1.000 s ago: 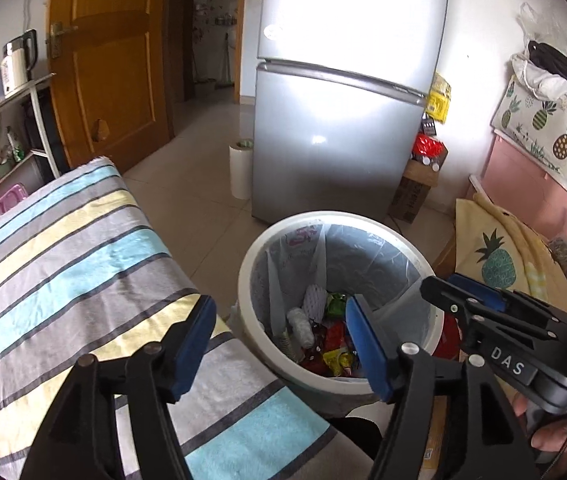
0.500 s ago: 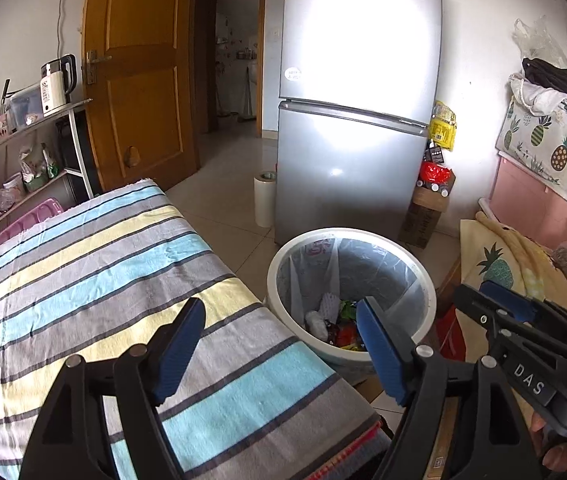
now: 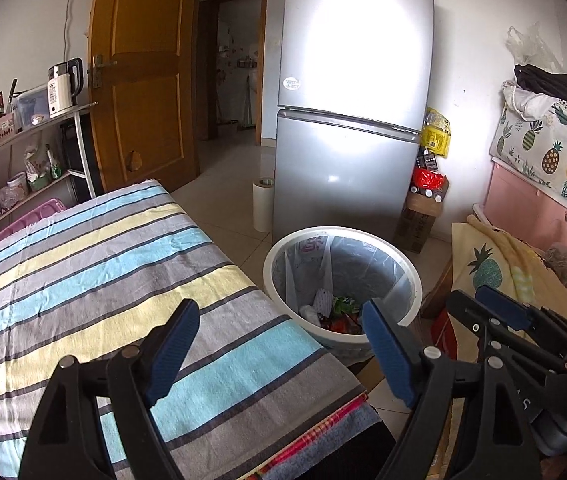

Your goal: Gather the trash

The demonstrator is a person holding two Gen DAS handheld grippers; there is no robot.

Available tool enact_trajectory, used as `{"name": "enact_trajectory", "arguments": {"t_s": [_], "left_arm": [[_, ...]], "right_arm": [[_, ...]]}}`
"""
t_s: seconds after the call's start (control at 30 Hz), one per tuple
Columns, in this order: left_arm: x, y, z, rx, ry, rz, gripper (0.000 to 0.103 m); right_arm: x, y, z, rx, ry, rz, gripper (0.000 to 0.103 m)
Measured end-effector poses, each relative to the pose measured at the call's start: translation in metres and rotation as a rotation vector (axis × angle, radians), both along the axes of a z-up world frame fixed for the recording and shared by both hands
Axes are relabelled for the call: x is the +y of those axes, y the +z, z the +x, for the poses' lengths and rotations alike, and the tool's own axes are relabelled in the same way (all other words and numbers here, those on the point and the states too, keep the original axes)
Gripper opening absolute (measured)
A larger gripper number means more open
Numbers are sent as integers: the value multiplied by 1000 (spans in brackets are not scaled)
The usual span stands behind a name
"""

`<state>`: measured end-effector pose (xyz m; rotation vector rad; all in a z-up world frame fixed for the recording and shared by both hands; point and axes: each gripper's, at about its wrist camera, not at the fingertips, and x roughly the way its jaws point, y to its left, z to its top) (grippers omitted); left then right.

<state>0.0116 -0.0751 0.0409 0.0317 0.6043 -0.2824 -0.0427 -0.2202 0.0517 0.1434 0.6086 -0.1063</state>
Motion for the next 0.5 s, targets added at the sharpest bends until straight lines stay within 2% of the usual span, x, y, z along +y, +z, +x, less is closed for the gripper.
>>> {"name": "enact_trajectory", "arguments": {"t_s": [0.5], "left_arm": [[1, 0, -5, -6, 23, 25, 88]], "right_arm": [[9, -4, -3, 3, 22, 6, 38]]}}
